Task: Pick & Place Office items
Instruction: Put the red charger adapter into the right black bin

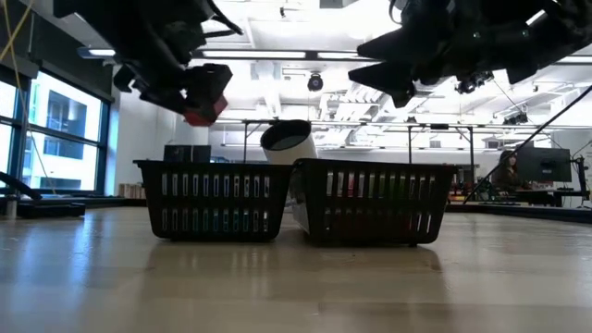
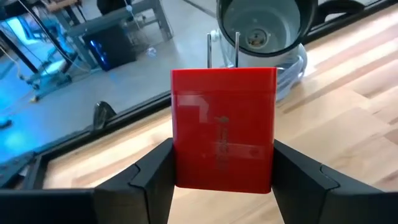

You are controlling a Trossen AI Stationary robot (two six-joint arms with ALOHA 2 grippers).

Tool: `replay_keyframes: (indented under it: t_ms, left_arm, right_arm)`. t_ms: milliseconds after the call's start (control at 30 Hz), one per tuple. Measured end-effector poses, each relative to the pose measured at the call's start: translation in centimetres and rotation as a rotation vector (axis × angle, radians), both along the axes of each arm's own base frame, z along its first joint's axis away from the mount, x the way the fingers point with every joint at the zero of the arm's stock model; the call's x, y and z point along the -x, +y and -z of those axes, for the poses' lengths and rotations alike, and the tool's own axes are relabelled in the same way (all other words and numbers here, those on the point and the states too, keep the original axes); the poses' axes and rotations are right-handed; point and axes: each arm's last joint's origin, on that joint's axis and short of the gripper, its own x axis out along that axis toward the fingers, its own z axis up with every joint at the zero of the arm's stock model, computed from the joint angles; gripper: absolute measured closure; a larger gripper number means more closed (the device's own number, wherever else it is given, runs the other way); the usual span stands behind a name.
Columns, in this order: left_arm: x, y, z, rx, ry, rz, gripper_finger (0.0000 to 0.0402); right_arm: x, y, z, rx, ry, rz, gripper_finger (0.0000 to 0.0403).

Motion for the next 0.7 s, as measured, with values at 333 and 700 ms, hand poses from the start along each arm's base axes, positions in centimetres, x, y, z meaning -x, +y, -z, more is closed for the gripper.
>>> replay_keyframes:
  t_ms: [333,700]
  left_arm:
    - [-1.7,-1.0,0.3,0.073,-0.034,0.174,0.0198]
    - [-4.5,1.6,-0.1,0.104,-0.156,0.716,0.0198]
  right_arm:
    - [-0.5,0.2,0.4,-0.004,-0.014,-0.03,0.018]
    - [-0.4,1.3,0.5,-0.028,-0.01,-0.03,0.018]
